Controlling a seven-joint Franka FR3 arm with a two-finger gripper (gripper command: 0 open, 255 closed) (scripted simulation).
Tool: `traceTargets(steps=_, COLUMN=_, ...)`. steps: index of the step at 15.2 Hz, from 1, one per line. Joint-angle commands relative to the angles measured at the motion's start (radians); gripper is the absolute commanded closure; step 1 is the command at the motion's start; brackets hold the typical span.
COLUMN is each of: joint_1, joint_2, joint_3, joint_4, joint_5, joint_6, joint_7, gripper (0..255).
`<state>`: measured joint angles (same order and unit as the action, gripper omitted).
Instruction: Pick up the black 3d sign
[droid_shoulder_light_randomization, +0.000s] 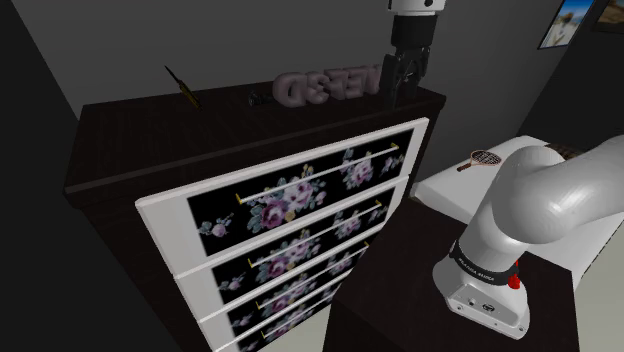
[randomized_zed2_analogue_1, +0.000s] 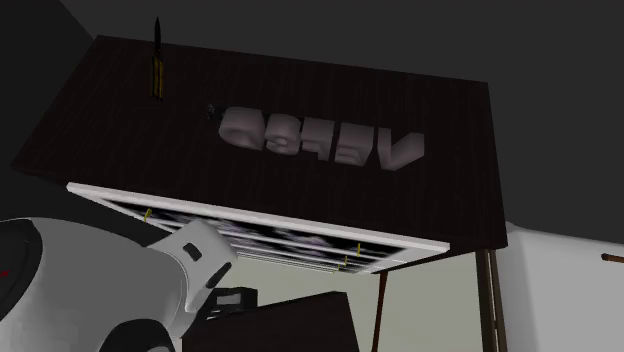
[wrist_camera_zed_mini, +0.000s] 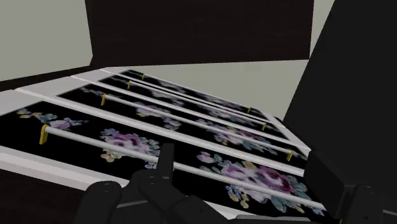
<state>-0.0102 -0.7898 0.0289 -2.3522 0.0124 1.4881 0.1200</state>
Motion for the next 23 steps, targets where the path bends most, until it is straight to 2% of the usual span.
traceTargets(steps=1, joint_1=0.0, joint_2=0.0, joint_3=0.0, joint_4=0.0, joint_5=0.0, joint_6=0.0, joint_7=0.0, gripper=0)
traceTargets(steps=7, joint_1=0.024, joint_2=0.11, joint_3=-0.159, joint_4=0.059, joint_5=-0.107, joint_6=0.07, joint_7=-0.315, gripper=0)
traceTargets(steps=13, joint_1=0.063, joint_2=0.281, joint_3=-0.302, joint_4=0.183, joint_5=-0.157, joint_6=0.143, joint_7=-0.624, gripper=0)
traceTargets(steps=18, joint_1=0.104, joint_2=0.46, joint_3=-0.408, joint_4=0.333, joint_5=-0.141, joint_6=0.189, joint_7=-0.884, gripper=0)
traceTargets(steps=23, joint_1=0.129, joint_2=0.669, joint_3=-0.49, joint_4=0.524, joint_5=-0.066, joint_6=0.206, joint_7=-1.152, gripper=0)
